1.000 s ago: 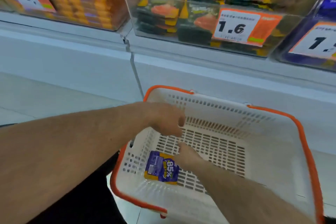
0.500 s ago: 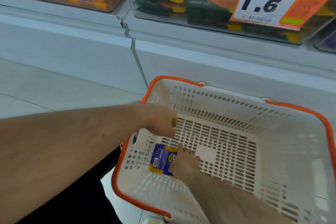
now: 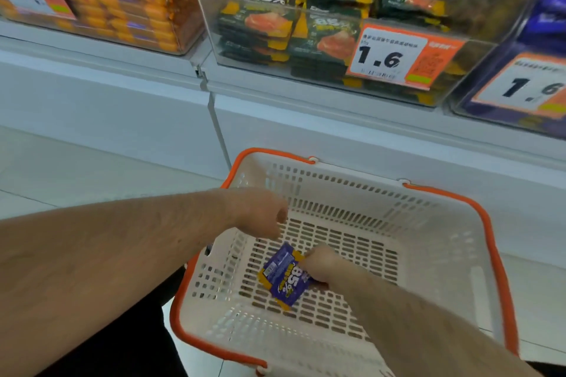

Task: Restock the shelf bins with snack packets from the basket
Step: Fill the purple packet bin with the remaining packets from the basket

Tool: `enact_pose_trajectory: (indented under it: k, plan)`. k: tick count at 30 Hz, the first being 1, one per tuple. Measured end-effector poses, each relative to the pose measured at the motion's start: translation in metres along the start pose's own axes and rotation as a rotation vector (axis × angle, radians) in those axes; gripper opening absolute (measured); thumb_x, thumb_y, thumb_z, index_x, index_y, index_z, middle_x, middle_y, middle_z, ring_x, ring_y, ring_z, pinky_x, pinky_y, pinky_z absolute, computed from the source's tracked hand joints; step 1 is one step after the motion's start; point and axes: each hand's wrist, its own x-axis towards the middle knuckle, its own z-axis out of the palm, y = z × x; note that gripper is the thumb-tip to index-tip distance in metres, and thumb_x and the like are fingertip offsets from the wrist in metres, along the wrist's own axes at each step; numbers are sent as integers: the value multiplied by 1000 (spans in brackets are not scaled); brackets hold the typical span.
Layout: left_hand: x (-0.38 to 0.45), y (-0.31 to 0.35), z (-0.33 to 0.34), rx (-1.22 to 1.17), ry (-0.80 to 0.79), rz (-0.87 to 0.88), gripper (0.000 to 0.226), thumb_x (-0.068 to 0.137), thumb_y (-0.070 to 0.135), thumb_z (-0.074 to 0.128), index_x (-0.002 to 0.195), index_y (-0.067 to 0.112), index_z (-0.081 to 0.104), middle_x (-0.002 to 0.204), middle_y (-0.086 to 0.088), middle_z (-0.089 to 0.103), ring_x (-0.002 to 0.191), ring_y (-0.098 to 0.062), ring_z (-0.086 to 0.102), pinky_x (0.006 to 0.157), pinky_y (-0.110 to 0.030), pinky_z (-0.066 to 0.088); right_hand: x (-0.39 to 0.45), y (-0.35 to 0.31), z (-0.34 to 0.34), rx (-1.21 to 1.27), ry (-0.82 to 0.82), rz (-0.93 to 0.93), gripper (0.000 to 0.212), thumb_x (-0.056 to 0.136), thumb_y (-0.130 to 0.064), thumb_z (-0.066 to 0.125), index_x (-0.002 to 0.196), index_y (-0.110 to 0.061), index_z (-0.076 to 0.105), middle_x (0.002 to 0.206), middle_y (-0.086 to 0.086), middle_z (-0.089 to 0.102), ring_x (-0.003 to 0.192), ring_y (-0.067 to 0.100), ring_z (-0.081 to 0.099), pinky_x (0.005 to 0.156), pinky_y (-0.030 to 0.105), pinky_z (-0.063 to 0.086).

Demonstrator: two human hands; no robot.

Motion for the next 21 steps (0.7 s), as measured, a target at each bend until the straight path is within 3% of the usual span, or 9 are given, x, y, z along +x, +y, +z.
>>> enact_pose_trajectory:
  k: [3, 7, 12, 15, 18, 20, 21]
  plan:
    - [-4, 11, 0, 14, 18, 52, 47, 94, 40, 58, 136, 21, 50, 136, 2, 54, 119, -16, 53, 98, -28, 42, -33, -4, -50, 97, 66, -29, 21, 96, -4, 46, 100, 5, 65, 57, 13, 54, 37, 15, 44, 40, 21, 33]
    - [-7, 34, 1, -16, 129, 141, 71, 83, 50, 70, 143, 27, 40, 144, 7, 45, 130, -16, 45, 106, -33, 37, -77, -14, -101, 476, 72, -31, 20, 99, -10, 46, 85, -4, 58, 59, 7, 49, 44, 12, 42, 42, 22, 30]
    - [-7, 71, -5, -33, 576, 249, 30, 94, 31, 59, 123, 24, 57, 112, -1, 65, 100, -20, 60, 76, -30, 43, -135, -13, -141, 837, 24, -112, 27, 98, -18, 43, 77, -12, 59, 51, 1, 49, 36, 11, 40, 41, 18, 30]
    - [-9, 84, -16, -344, 709, 248, 27, 89, 25, 66, 116, 21, 66, 103, -4, 72, 95, -24, 66, 75, -32, 49, -167, -6, -158, 915, 141, -189, 33, 98, -32, 39, 77, -15, 57, 52, 5, 52, 36, 15, 39, 46, 21, 28]
    - [-16, 99, -30, -654, 661, 273, 20, 87, 13, 66, 106, 19, 69, 98, -3, 75, 90, -18, 69, 79, -35, 56, -200, 2, -168, 602, 636, -309, 20, 95, -29, 52, 84, -13, 56, 61, 3, 53, 48, 19, 46, 49, 26, 33]
    - [-22, 113, -40, -888, 608, 346, 20, 90, 5, 63, 105, 17, 68, 88, -3, 75, 79, -16, 71, 68, -36, 59, -219, 10, -167, 217, 911, -436, 16, 86, -29, 64, 81, -18, 53, 80, -5, 55, 72, 17, 54, 62, 28, 42]
    - [-26, 122, -46, -993, 573, 391, 21, 91, 2, 61, 107, 16, 67, 85, 0, 75, 73, -12, 70, 60, -32, 58, -227, 13, -165, 90, 946, -515, 21, 81, -32, 70, 82, -22, 52, 95, -8, 52, 85, 13, 55, 71, 27, 43]
